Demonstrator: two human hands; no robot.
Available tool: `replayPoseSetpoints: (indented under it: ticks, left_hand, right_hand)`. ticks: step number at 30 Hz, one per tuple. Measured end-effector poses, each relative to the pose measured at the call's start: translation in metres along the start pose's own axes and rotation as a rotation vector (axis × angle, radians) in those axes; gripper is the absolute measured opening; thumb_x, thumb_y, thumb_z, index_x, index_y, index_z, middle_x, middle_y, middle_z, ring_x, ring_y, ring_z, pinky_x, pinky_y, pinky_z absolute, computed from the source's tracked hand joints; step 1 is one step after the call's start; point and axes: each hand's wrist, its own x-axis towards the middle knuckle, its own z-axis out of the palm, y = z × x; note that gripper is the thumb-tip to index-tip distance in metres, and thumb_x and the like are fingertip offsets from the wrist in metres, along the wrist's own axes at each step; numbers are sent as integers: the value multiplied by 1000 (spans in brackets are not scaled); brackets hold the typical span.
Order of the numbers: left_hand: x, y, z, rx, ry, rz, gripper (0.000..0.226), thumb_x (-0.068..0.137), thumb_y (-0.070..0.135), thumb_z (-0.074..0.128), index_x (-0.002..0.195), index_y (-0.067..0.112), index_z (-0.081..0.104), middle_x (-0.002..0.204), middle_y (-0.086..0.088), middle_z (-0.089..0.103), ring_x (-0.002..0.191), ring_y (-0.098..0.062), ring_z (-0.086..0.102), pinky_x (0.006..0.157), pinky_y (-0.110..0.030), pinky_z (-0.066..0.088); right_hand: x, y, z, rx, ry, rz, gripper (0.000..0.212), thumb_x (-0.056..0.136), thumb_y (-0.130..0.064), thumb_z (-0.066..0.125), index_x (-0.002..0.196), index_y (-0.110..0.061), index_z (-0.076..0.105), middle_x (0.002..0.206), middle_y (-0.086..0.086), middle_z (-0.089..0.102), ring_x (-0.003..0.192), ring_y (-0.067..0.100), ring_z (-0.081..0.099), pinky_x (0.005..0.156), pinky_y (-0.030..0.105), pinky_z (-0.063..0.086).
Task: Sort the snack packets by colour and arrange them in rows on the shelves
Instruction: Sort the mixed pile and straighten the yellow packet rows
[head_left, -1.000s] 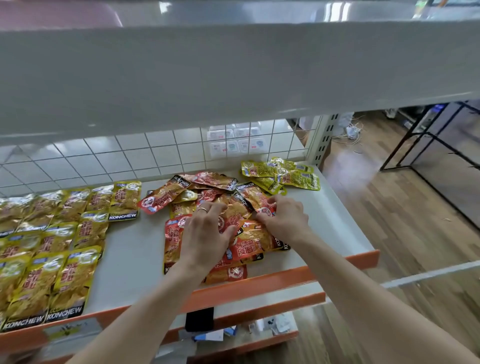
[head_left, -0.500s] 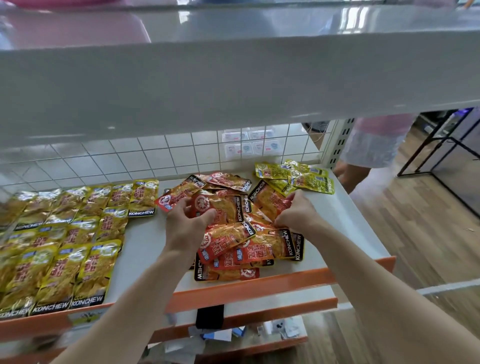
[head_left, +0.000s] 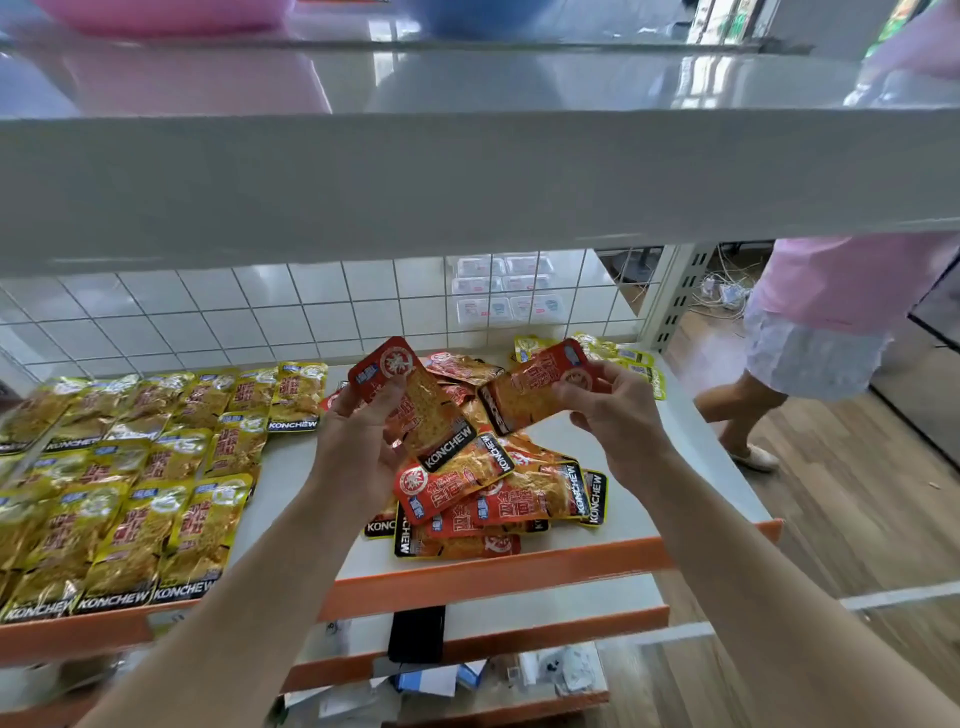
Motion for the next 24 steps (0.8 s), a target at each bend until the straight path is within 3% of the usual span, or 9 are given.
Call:
replayPoseSetpoints:
  ticks: [3,7,10,13,16,20,24]
  left_hand:
    - [-4,2,6,18,-35,-23,21,95,10,63,115,18,61,91,-3,75,89,-22,71,67,-42,61]
    - [-11,2,9,85,-149,-57,36,89,-11,54,119,9,58,95,-10,69,91,-26,68,67,-40,58]
    - [-18,1,13,120,-205,-93,43,84,-22,47,115,6,57,95,-14,69,90,-28,69,71,-39,58]
    - [-22,0,15,112,-215,-129,36,85,-21,50,114,-1,57,103,-19,71,99,-31,69,81,-43,56]
    - [-29,0,13,104,-228,-133,30,87,-19,53,112,-4,60,98,-16,75,95,-29,71,82,-42,55]
    - [-37,5,-4,100,-257,-166,39,87,-16,55,124,-3,57,108,-19,74,102,-33,71,86,-45,56]
    - [-50,22,-30,212,-301,-157,43,88,-11,60,129,3,57,110,-14,74,98,-29,73,78,-41,58]
  right_hand:
    - [-4,-10,-1,161,-22,68,10,89,-4,68,97,-9,67,89,5,71,79,14,69,64,27,57]
    - [-15,-20,-6,228,-84,98,15,94,-9,62,109,-10,65,95,5,73,86,17,71,66,37,58]
    - [-27,-26,-10,255,-133,89,11,97,-13,58,106,-18,62,90,3,74,85,18,73,70,42,59]
    - [-42,-30,-12,249,-133,75,11,99,-17,55,105,-25,60,94,4,72,84,18,73,68,40,60]
    - [-58,-34,-10,233,-102,64,11,101,-20,52,108,-26,58,100,8,69,85,19,73,71,41,62]
    - [-81,-39,2,207,-88,71,12,99,-20,55,110,-23,57,101,10,71,88,24,73,77,47,61]
    - [-108,-42,26,218,-121,129,36,83,-23,67,117,-18,54,107,20,72,94,32,72,79,50,60]
